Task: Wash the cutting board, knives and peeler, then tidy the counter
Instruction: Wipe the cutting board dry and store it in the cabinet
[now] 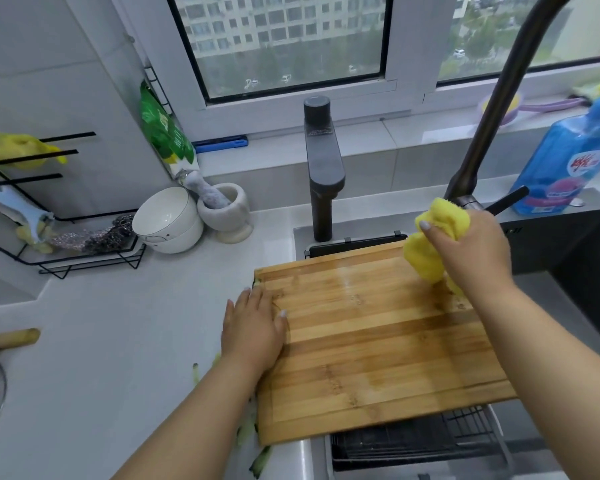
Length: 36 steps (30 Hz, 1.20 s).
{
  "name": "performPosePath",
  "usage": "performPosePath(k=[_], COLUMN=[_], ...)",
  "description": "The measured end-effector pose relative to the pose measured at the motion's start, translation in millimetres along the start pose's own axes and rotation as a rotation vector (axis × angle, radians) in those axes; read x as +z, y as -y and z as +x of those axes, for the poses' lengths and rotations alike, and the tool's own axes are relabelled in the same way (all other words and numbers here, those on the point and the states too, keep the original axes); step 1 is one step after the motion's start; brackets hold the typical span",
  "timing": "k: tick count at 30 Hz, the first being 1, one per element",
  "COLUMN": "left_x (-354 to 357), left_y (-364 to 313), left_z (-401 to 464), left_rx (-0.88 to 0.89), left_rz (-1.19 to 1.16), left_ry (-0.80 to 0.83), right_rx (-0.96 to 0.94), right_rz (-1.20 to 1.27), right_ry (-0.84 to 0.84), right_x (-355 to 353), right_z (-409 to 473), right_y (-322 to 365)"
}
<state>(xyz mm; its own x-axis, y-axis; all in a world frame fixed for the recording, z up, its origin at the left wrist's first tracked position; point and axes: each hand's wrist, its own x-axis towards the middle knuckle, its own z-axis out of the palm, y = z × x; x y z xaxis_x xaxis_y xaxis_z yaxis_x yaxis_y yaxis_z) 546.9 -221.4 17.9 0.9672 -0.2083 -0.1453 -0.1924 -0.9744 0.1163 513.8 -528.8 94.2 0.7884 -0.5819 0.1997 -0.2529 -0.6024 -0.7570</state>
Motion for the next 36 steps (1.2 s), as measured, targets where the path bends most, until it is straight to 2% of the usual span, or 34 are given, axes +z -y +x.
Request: performPosePath(k=[3,6,10,14,16,19,21,23,25,27,31,34,36], left_x=[-3.2,-7.1,-10.9,-17.6,-15.4,-0.7,13.7,25.9,32.6,32.4,29.8,30.8,31.5], left_y=[9.0,22.7,26.1,18.8,10.6,-6.3,-13.9,-18.5,-22.2,-24.8,-26.2,-24.5,-24.4], left_z=[9.7,12.8,20.3,37.1,37.4,21.3,4.6,-9.2,-17.7,-19.9,-21.0,-20.9,-20.9], left_rx=[-0.132,-0.32,-0.279,-0.336,-0.286,-0.198,-0.173,-0.187,-0.207,-0.228,-0.24,-0.24,-0.241], left_rz=[0.159,0.191,0.012,-0.226,-0.259,-0.369,-0.433,-0.478,-0.49,-0.526,-0.578,-0.592,-0.585], left_ry=[0.064,0.053,-0.08,-0.098,-0.139,-0.228,-0.267,-0.223,-0.17,-0.175,-0.178,-0.167,-0.159], right_rx=[-0.017,0.012,0.016,-0.023,-0.038,-0.083,-0.145,-0.166,-0.151,-0.152,-0.134,-0.127,-0.195], right_rz=[-0.081,-0.125,-0.144,-0.19,-0.21,-0.295,-0.402,-0.56,-0.721,-0.759,-0.694,-0.621,-0.617], right_ry=[0.026,0.063,0.069,0.094,0.025,-0.197,-0.232,-0.045,0.263,0.452,0.432,0.417,0.473], right_x=[10.4,18.2,23.5,30.8,30.0,18.3,12.2,14.6,25.4,38.6,61.5,86.5,110.9], right_z=[3.6,-2.1,-6.3,-8.5,-8.8,-2.5,4.6,10.1,8.9,3.2,-5.0,-11.4,-18.2], right_y=[-3.9,-10.9,-15.5,-16.4,-13.7,-4.5,-2.2,-7.8,-24.6,-46.5,-58.4,-33.5,-8.7])
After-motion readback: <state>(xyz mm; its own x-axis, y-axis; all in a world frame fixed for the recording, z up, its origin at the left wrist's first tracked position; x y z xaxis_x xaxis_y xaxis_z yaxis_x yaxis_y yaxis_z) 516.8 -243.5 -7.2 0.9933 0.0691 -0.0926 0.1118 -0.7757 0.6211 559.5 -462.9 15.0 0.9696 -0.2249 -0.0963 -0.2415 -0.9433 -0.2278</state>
